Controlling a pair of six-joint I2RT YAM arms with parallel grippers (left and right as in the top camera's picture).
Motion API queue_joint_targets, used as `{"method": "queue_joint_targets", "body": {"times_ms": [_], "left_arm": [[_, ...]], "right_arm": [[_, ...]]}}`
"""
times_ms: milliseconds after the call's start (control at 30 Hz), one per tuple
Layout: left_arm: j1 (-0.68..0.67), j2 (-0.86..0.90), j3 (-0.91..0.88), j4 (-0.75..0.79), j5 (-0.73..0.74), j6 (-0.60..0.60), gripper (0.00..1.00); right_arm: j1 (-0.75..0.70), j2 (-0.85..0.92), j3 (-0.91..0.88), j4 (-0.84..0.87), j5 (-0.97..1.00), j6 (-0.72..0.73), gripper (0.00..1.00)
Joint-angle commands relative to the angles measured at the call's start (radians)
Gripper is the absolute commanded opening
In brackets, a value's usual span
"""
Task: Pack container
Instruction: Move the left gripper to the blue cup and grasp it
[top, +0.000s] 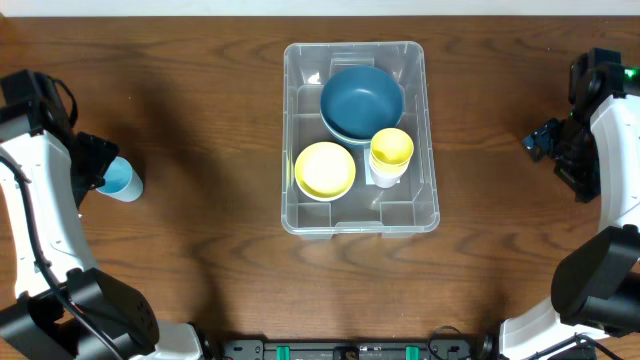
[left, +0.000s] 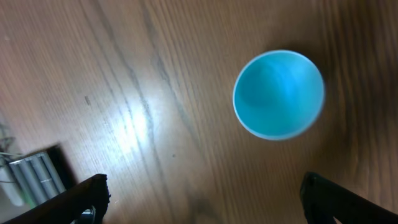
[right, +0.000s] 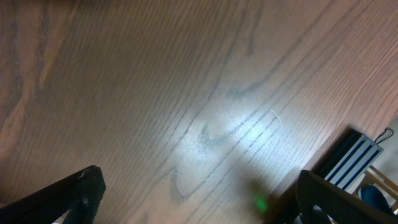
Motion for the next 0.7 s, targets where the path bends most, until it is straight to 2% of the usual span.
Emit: {"method": "queue_joint_targets", "body": {"times_ms": [0, 200, 667], "left_arm": [[0.011, 0.009, -0.042, 0.033, 0.003, -0.023, 0.98], [0.013, 0.014, -0.076, 0.121, 0.085, -0.024, 0.98], [0.065, 0.192, -0.076, 0.157, 0.085, -0.064, 0.98]], "right_arm": [[-0.005, 0.005, 0.0, 0.0, 0.011, 0.011, 0.99], [-0.005, 0.005, 0.0, 0.0, 0.011, 0.011, 0.99], [-0.006, 0.005, 0.0, 0.0, 0.011, 0.01, 0.99]]}}
